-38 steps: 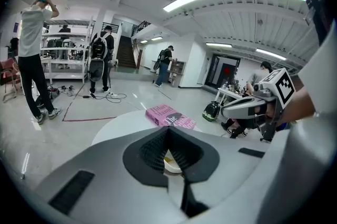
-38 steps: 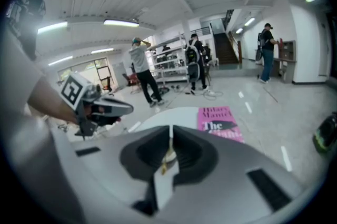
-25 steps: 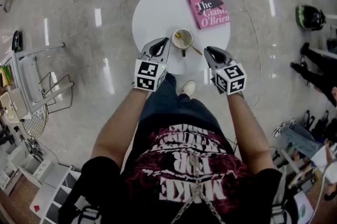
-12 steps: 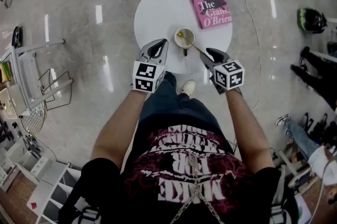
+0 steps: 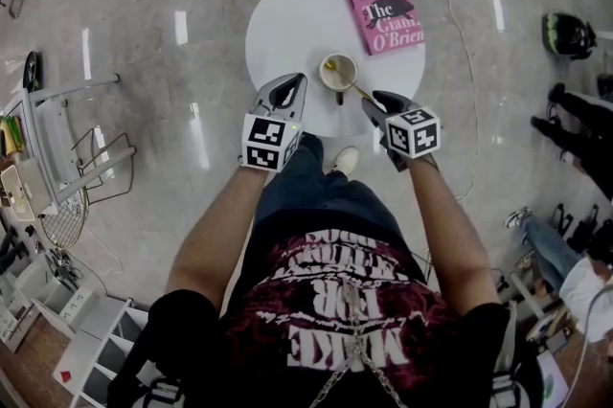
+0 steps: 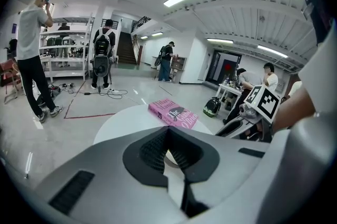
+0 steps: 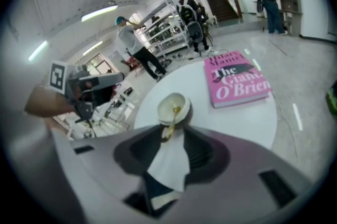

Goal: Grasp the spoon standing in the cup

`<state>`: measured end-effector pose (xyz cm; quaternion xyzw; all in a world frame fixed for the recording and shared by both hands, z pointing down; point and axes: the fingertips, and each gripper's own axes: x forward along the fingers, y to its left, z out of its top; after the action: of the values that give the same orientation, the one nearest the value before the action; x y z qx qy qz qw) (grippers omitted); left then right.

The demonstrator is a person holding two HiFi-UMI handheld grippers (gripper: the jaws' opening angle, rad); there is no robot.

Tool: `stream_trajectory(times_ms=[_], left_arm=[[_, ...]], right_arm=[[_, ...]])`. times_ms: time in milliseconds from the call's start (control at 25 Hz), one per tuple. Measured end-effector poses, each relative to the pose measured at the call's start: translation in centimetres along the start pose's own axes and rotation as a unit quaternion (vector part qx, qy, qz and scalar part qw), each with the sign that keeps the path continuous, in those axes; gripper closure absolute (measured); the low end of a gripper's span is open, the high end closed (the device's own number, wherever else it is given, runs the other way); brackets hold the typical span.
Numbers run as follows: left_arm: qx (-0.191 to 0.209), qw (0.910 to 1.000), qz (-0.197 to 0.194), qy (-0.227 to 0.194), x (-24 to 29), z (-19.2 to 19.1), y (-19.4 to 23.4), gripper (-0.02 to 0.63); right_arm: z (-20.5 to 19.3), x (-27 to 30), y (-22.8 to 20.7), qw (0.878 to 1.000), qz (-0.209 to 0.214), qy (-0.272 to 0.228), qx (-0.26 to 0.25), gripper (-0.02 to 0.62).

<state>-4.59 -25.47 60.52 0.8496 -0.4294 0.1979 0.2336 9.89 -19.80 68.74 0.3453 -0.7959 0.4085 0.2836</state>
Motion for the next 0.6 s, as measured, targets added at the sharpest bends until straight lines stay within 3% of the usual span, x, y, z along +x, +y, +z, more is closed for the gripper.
stream_trajectory(times_ms=[600], left_arm=[[0.01, 0.9998, -0.013, 0.009, 0.62, -0.26, 0.16, 0.581]], right_arm=[[-0.73, 1.08, -0.55, 1.0, 0.001, 0.015, 0.023, 0.459]])
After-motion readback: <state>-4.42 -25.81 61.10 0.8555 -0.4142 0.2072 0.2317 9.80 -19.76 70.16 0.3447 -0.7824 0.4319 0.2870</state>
